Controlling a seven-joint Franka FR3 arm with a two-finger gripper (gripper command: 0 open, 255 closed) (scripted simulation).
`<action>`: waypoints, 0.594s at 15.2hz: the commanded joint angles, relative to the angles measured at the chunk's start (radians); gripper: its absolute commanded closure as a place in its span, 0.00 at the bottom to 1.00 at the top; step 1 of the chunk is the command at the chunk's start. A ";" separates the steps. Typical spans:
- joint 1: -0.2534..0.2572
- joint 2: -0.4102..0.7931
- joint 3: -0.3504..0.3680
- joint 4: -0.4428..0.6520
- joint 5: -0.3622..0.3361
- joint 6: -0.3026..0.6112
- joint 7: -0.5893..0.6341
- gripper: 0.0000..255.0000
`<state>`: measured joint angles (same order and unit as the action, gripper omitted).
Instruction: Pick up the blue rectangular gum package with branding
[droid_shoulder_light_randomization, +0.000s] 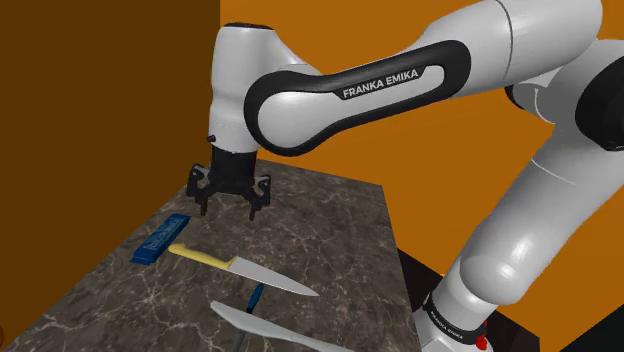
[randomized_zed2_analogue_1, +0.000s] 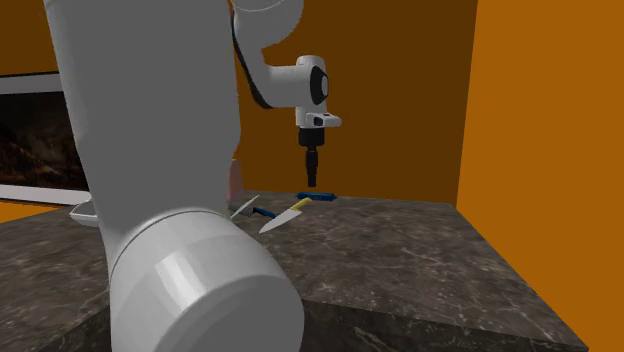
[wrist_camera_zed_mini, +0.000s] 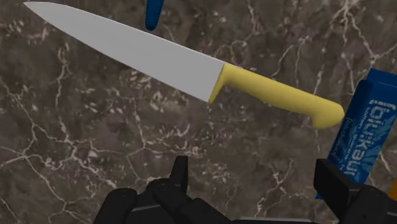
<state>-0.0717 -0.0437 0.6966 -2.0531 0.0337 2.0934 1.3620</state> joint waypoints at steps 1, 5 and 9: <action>0.007 0.100 0.022 0.075 -0.083 0.005 0.117 0.00; 0.081 0.303 0.008 0.250 -0.245 -0.017 0.320 0.00; 0.190 0.490 -0.048 0.460 -0.360 -0.069 0.466 0.00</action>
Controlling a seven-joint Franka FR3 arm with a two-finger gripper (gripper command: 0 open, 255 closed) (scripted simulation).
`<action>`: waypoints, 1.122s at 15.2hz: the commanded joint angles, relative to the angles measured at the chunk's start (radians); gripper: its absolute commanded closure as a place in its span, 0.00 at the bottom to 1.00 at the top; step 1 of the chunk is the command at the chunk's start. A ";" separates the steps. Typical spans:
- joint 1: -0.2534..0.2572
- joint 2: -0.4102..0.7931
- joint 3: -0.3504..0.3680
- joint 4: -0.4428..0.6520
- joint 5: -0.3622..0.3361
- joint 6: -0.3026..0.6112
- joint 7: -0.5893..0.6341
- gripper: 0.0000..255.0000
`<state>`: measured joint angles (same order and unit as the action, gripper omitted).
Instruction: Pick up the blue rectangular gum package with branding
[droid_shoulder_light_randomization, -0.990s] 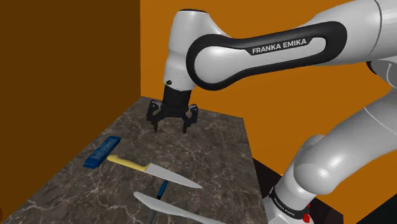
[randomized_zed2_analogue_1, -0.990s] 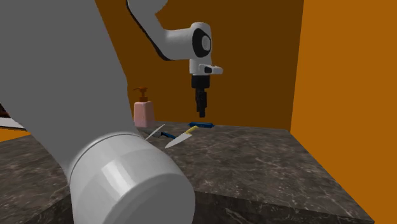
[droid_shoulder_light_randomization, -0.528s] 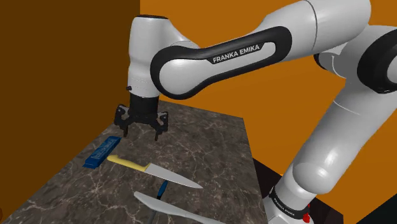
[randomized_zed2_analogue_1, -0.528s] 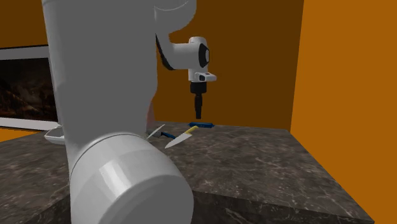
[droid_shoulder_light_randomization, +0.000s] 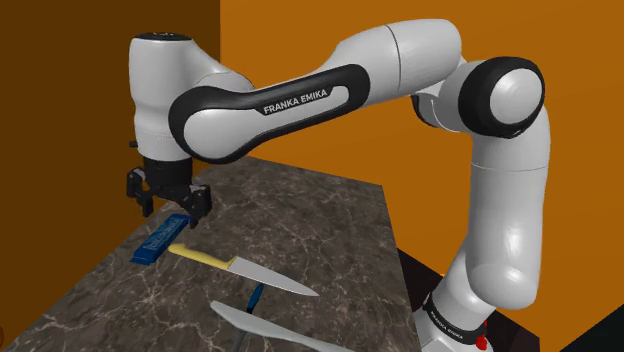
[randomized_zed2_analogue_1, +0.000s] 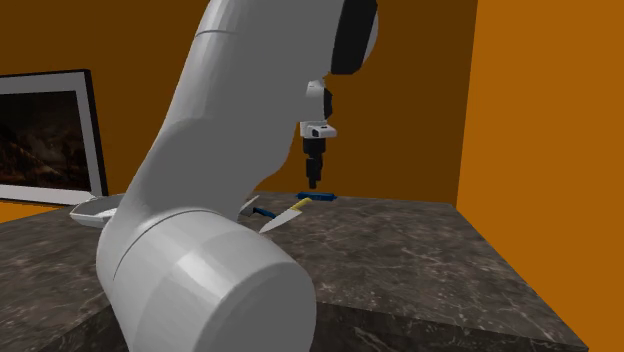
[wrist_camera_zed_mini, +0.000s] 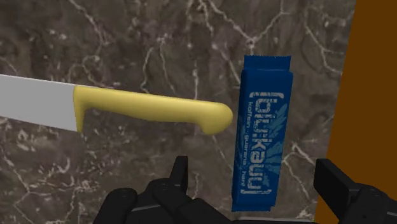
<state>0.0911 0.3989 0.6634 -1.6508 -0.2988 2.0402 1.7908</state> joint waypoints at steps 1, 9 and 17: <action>0.043 0.070 -0.024 0.087 -0.039 -0.025 0.052 0.00; 0.048 0.103 -0.041 0.031 -0.066 0.059 0.072 0.00; 0.048 0.102 -0.040 0.030 -0.066 0.058 0.072 1.00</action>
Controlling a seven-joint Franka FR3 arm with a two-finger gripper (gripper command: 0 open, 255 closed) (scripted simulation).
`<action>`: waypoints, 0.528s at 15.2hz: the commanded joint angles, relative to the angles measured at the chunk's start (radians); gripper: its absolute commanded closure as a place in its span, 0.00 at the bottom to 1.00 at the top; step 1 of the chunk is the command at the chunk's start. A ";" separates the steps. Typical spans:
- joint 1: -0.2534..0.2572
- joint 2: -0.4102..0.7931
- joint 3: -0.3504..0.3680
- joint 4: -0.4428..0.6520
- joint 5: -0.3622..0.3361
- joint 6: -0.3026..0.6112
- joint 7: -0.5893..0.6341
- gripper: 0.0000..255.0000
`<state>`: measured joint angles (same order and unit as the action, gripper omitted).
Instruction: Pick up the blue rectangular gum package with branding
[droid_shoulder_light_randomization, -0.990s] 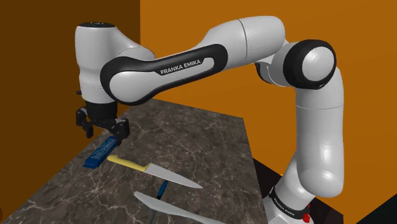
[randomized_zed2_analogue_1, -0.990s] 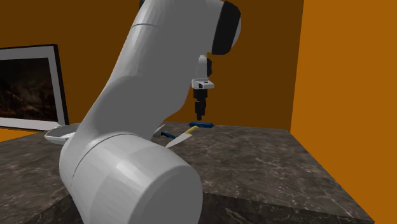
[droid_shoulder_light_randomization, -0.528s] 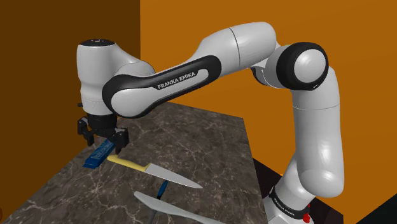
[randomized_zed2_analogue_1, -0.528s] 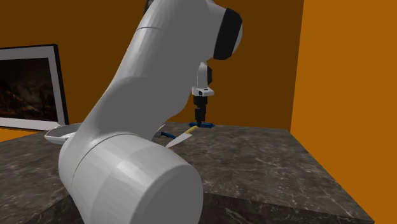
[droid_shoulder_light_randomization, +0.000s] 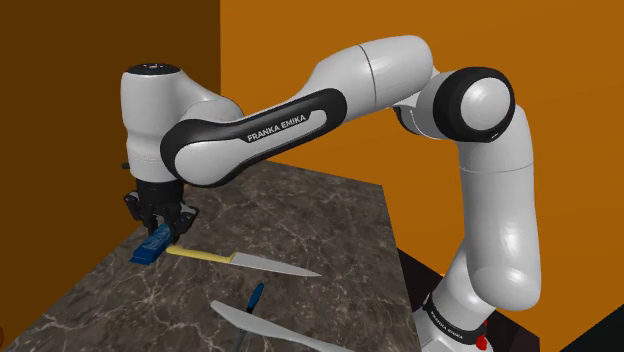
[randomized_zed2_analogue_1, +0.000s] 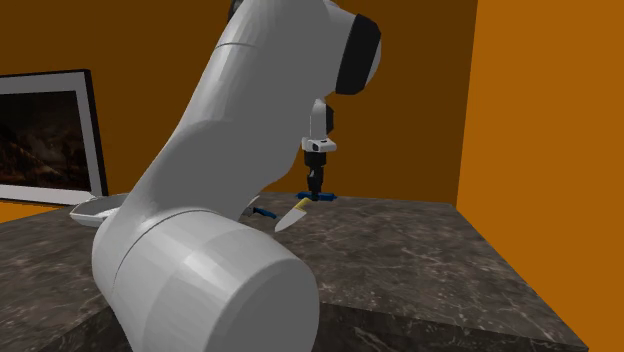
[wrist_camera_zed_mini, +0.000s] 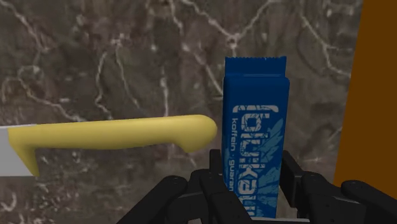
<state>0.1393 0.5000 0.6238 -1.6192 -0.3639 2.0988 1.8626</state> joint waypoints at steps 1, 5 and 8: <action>0.000 0.001 -0.001 -0.001 0.000 0.000 0.000 1.00; -0.002 -0.008 0.004 0.013 0.007 -0.021 -0.006 1.00; -0.004 -0.021 0.010 0.035 0.018 -0.054 -0.014 1.00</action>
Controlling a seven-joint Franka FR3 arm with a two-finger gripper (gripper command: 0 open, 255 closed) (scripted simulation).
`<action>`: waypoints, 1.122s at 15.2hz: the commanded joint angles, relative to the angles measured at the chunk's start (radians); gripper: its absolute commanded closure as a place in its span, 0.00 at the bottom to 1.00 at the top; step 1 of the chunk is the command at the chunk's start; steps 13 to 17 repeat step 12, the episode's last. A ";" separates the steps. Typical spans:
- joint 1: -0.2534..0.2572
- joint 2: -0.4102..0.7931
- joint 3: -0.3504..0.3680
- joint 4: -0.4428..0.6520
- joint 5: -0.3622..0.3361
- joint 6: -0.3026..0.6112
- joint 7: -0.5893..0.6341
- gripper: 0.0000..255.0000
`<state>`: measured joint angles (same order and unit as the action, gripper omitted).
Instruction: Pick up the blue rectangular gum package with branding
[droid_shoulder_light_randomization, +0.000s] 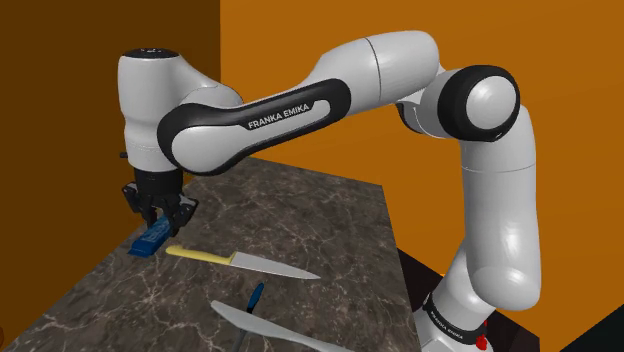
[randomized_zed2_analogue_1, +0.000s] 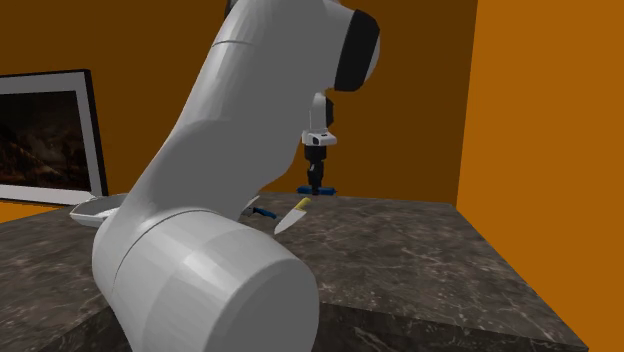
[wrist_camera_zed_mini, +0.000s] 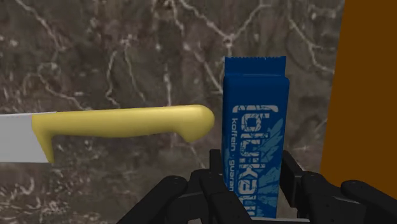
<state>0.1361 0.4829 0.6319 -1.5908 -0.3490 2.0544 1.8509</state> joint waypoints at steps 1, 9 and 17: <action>-0.001 -0.008 0.004 0.014 0.007 -0.021 -0.005 1.00; 0.001 -0.033 0.016 0.088 0.030 -0.114 -0.023 1.00; 0.002 -0.036 0.018 0.100 0.032 -0.128 -0.026 1.00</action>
